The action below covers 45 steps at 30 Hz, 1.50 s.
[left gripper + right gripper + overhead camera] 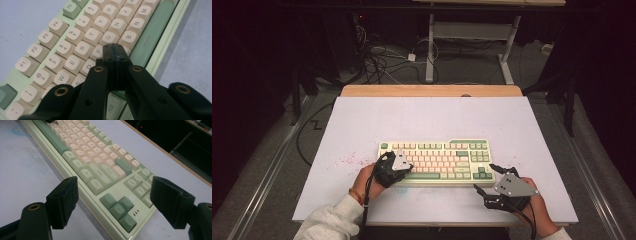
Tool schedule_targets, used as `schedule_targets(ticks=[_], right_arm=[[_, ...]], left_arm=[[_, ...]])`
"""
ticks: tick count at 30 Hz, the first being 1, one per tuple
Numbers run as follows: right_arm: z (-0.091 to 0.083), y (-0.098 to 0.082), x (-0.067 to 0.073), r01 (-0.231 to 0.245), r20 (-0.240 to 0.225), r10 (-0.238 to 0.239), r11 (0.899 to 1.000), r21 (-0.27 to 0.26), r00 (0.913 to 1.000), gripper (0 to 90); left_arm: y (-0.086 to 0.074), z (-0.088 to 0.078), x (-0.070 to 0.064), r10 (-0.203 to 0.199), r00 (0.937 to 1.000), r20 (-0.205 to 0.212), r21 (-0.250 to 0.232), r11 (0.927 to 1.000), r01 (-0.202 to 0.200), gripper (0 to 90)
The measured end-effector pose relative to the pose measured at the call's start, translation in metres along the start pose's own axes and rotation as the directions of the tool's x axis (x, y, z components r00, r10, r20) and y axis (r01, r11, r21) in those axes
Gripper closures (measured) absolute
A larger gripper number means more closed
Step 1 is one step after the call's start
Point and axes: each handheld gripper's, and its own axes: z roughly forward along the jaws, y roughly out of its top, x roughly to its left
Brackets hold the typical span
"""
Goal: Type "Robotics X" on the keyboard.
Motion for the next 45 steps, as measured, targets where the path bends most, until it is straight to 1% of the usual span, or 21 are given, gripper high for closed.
schedule_targets(ticks=[6,11,13,16,25,29,33,34,37,41,45], right_arm=[[-0.001,0.0,0.0,0.003,0.0,-0.003,1.0,-0.004,1.0,23.7],[-0.001,0.0,-0.001,0.004,0.001,-0.004,1.0,-0.007,1.0,23.6],[-0.001,0.0,-0.001,0.003,0.0,-0.003,1.0,-0.007,1.0,23.6],[-0.001,0.001,0.0,0.004,0.0,-0.004,1.0,-0.008,1.0,23.2],[-0.001,0.0,0.0,0.011,0.005,-0.011,1.0,-0.002,0.9999,23.1],[0.0,0.0,0.001,0.015,-0.001,-0.015,1.0,0.001,0.9999,23.1],[0.0,0.001,0.002,0.019,-0.005,-0.019,1.0,0.001,0.9998,23.1],[0.0,0.0,0.002,0.021,-0.005,-0.021,1.0,0.003,0.9998,23.1],[0.001,0.0,0.002,0.025,-0.009,-0.025,1.0,0.008,0.9996,23.1],[0.002,0.0,0.003,0.033,-0.01,-0.033,0.999,0.01,0.9994,23.1],[0.002,0.0,0.004,0.036,-0.011,-0.036,0.999,0.014,0.9993,23.1]], left_arm=[[0.001,-0.006,0.0,0.008,0.9999,-0.006,-0.015,0.9999,-0.008,87.7],[0.0,-0.011,0.002,0.002,1.0,-0.009,-0.027,0.9996,-0.002,87.7],[-0.001,-0.013,0.002,0.004,0.9999,-0.016,-0.026,0.9996,-0.005,87.7],[-0.002,-0.015,0.004,-0.009,0.9997,-0.022,-0.035,0.9994,0.008,87.7],[-0.007,-0.021,0.011,-0.019,0.9987,-0.047,-0.037,0.9992,0.017,87.7],[-0.008,-0.023,0.015,-0.032,0.9981,-0.053,-0.041,0.9987,0.03,87.7],[-0.01,-0.023,0.019,-0.048,0.9975,-0.053,-0.044,0.998,0.046,87.7],[-0.01,-0.024,0.02,-0.046,0.9972,-0.059,-0.038,0.9983,0.044,87.7],[-0.012,-0.023,0.023,-0.055,0.9966,-0.061,-0.039,0.9979,0.053,87.7],[-0.013,-0.022,0.026,-0.068,0.9963,-0.054,-0.037,0.9971,0.066,87.6],[-0.011,-0.017,0.025,-0.062,0.9969,-0.048,-0.028,0.9978,0.061,87.7]])
